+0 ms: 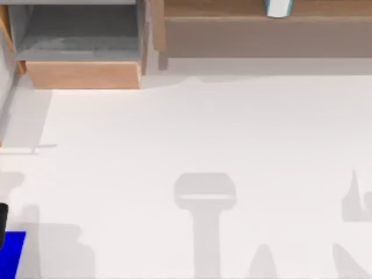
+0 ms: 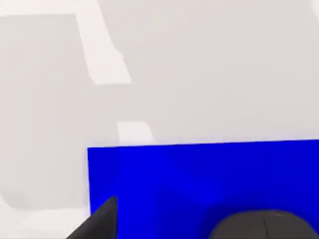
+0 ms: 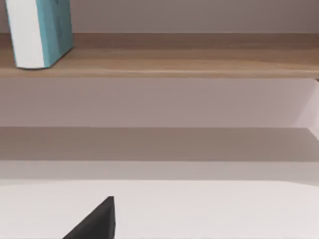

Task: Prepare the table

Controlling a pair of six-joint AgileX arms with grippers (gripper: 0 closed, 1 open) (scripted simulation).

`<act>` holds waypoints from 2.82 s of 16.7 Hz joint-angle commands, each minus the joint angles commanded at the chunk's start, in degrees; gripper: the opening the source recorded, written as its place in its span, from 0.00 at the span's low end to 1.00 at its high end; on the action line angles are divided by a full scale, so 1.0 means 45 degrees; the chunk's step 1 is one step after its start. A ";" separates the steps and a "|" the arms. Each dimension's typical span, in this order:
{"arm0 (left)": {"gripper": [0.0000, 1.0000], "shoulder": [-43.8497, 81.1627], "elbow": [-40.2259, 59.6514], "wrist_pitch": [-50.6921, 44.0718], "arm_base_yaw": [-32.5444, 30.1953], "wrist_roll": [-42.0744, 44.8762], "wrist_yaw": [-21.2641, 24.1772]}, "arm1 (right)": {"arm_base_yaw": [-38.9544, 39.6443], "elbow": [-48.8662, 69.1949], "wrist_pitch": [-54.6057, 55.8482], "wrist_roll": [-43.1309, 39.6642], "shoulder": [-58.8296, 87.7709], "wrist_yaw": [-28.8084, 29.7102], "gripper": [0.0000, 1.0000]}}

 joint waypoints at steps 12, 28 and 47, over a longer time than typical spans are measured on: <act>1.00 0.4959 -0.1814 1.5676 0.3809 0.8364 0.5885 | 0.0000 0.0000 0.0000 0.0000 0.0000 0.0000 1.00; 1.00 0.8993 -0.1202 2.6876 0.5063 1.6009 0.7653 | 0.0000 0.0000 0.0000 0.0000 0.0000 0.0000 1.00; 0.55 0.9384 -0.0206 2.6293 0.4296 1.5993 0.6892 | 0.0000 0.0000 0.0000 0.0000 0.0000 0.0000 1.00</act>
